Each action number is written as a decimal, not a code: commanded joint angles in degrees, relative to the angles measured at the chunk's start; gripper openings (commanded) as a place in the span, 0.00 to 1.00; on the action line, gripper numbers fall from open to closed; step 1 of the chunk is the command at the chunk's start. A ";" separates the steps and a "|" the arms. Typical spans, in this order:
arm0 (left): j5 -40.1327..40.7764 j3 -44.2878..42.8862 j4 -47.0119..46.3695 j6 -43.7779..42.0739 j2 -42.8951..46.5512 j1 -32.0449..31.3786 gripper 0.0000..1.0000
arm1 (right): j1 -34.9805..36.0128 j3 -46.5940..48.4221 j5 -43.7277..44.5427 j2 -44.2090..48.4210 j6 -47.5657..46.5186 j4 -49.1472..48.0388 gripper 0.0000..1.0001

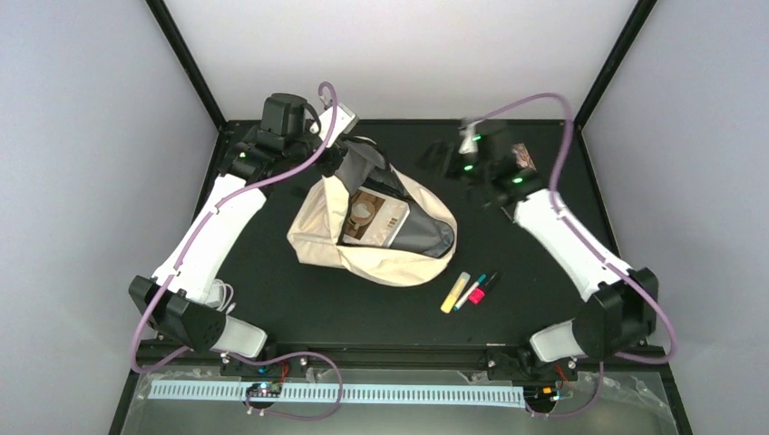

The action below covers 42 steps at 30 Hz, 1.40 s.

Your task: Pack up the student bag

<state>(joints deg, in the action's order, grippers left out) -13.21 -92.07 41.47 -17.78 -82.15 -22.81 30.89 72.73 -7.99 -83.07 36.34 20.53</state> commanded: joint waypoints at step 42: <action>-8.19 3.08 4.67 -3.47 -3.37 0.46 0.01 | -41.21 44.76 -3.10 -53.43 -27.25 29.89 0.40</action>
<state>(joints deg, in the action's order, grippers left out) -21.26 -86.96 44.86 -20.47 -85.52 -22.81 -10.61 117.64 -10.76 -137.38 10.33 51.46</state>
